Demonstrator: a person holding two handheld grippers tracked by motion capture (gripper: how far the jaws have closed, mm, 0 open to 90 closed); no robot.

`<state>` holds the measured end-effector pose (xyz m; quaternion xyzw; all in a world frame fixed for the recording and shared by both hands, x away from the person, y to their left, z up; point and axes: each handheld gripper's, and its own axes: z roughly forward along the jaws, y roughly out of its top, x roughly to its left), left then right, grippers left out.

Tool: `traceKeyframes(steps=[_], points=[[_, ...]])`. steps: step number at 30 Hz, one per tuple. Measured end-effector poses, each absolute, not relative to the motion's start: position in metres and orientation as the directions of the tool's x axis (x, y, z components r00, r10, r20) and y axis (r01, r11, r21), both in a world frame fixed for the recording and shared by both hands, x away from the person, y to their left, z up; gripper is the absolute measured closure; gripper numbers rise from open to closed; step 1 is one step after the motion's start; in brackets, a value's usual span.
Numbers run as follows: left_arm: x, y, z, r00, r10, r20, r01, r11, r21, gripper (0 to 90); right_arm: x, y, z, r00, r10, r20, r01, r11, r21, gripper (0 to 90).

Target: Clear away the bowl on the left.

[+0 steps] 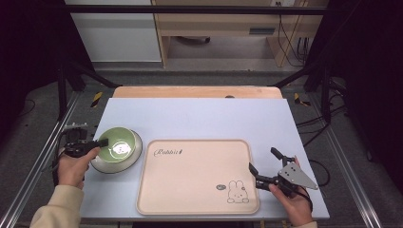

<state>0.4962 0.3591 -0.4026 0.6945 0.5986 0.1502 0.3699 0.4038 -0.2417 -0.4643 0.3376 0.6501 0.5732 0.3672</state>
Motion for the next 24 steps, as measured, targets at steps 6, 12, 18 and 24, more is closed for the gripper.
traceKeyframes(steps=[6,12,18,24], points=[[0.497,0.346,-0.398,0.293,0.914,-0.280,0.708,-0.011,0.706,83.2,0.405,-0.246,-0.466,-0.477,0.875,-0.080,0.020,0.102,0.995,7.0],[0.501,0.330,-0.391,0.345,0.892,-0.291,0.693,-0.033,0.720,83.1,0.402,-0.246,-0.467,-0.455,0.887,-0.076,0.021,0.097,0.995,7.9],[0.507,0.316,-0.389,0.365,0.885,-0.288,0.698,-0.056,0.714,83.1,0.404,-0.247,-0.467,-0.441,0.895,-0.063,0.020,0.080,0.997,7.9],[0.510,0.299,-0.381,0.387,0.876,-0.290,0.698,-0.072,0.713,83.1,0.396,-0.246,-0.466,-0.446,0.891,-0.085,0.016,0.103,0.995,7.8]])
